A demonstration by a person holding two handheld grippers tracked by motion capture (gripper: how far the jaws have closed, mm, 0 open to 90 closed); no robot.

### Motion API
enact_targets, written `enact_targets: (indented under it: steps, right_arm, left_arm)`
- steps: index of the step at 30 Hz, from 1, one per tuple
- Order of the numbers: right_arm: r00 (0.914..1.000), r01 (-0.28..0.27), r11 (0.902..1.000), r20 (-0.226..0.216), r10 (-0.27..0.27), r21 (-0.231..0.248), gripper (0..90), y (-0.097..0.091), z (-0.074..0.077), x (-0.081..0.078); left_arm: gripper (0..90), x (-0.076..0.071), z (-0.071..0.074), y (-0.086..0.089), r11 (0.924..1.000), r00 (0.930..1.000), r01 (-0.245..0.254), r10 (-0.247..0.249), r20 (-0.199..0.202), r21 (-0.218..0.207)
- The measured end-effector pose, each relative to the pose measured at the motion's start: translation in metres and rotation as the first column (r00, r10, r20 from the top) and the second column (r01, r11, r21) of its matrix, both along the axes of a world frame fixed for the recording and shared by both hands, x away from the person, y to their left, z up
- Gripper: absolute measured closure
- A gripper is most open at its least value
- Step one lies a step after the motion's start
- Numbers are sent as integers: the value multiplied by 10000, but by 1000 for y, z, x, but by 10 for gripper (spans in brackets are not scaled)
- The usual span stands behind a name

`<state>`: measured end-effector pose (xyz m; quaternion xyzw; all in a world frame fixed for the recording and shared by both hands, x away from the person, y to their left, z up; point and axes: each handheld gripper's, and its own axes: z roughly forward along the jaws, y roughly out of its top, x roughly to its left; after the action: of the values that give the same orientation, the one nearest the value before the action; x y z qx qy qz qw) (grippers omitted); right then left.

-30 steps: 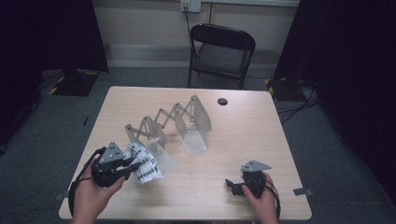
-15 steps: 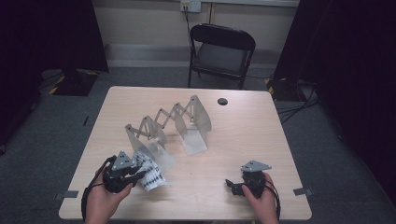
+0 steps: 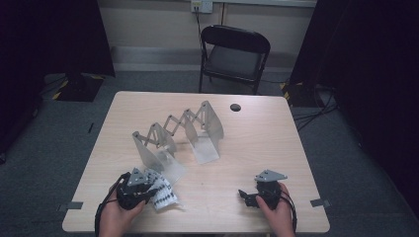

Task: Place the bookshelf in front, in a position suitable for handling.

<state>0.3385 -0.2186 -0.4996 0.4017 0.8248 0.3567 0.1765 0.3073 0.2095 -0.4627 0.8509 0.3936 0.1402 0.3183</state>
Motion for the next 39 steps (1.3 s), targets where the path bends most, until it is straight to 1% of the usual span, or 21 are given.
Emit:
enact_targets:
  steps: [3, 4, 10, 11, 14, 16, 18, 20, 21, 26, 27, 28, 29, 32, 33, 34, 35, 36, 37, 38, 39]
  right_arm:
    - [10000, 1, 10000, 2, -1, -3, 120, 0, 0, 0]
    - [10000, 0, 10000, 2, 0, 0, 120, 0, 0, 0]
    - [10000, 1, 10000, 2, -1, -1, 120, 0, 0, 0]
    - [10000, 2, 10000, 1, -2, -3, 120, 0, 0, 0]
    - [10000, 2, 10000, 2, -2, -1, 120, 0, 0, 0]
    - [10000, 1, 10000, 0, -1, 0, 120, 0, 0, 0]
    - [10000, -1, 10000, 1, 1, 0, 120, 0, 0, 0]
    - [10000, 1, 10000, -1, -1, 3, 120, 0, 0, 0]
    - [10000, 1, 10000, -1, -1, 3, 120, 0, 0, 0]
    - [10000, 41, 10000, -14, -41, 5, 120, 0, 0, 0]
    - [10000, 40, 10000, -13, -40, 6, 120, 0, 0, 0]
    - [10000, 40, 10000, -15, -40, 6, 119, 0, 0, 0]
    - [10000, 40, 10000, -15, -40, 6, 119, 0, 0, 0]
    - [10000, 41, 10000, -17, -40, 8, 120, 0, 0, 0]
    - [10000, 46, 10000, -19, -46, 8, 120, 0, 0, 0]
    - [10000, 46, 10000, -19, -46, 8, 120, 0, 0, 0]
    - [10000, 54, 10000, -19, -54, 7, 120, 1, 0, 0]
    - [10000, 54, 10000, -19, -54, 7, 120, 1, 0, 0]
    - [10000, 58, 10000, -20, -58, 10, 120, 1, 0, 0]
    - [10000, 61, 10000, -22, -61, 7, 120, 1, 0, 0]
    - [10000, 64, 10000, -28, -64, 10, 120, 1, 0, 0]
  left_arm:
    - [741, 0, -3, -2, 10000, 10000, -62, 62, -71, -71]
    - [741, 0, -5, -2, 10000, 10000, -23, 23, -72, 26]
    - [741, -2, -9, -3, 9997, 9998, 41, -37, -173, 236]
    - [741, -2, -9, -3, 9998, 9999, 55, -52, -136, 202]
    - [741, -2, -8, -3, 9997, 9998, 97, -94, -164, 218]
    - [741, -4, -6, -1, 10000, 9997, 28, -26, -252, 51]
    - [741, -5, -4, 0, 10000, 9997, -11, 11, -243, -11]
    - [742, -5, 2, 2, 10000, 9998, 51, -51, -169, 34]
    - [742, -5, 2, 2, 10000, 9998, 51, -51, -169, 34]
    - [742, -6, 17, 10, 9998, 9999, -85, 83, -100, -195]
    - [742, -7, 26, 13, 9997, 9999, -111, 112, 31, -229]
    - [743, -7, 31, 14, 9992, 9998, -164, 169, 126, -363]
    - [742, -7, 31, 14, 9992, 9998, -164, 169, 126, -363]
    - [742, -8, 50, 19, 9995, 9990, -98, 112, 441, -310]
    - [742, -10, 63, 20, 9992, 9978, -131, 156, 649, -379]
    - [742, -10, 63, 20, 9992, 9978, -131, 156, 649, -379]
    - [742, -11, 70, 20, 9990, 9963, -121, 156, 845, -423]
    - [742, -11, 75, 20, 9990, 9954, -117, 158, 943, -442]
    - [742, -12, 83, 21, 9992, 9937, -68, 112, 1118, -400]
    - [742, -13, 91, 22, 9988, 9908, -102, 167, 1341, -488]
    - [742, -13, 91, 22, 9988, 9908, -102, 167, 1341, -488]
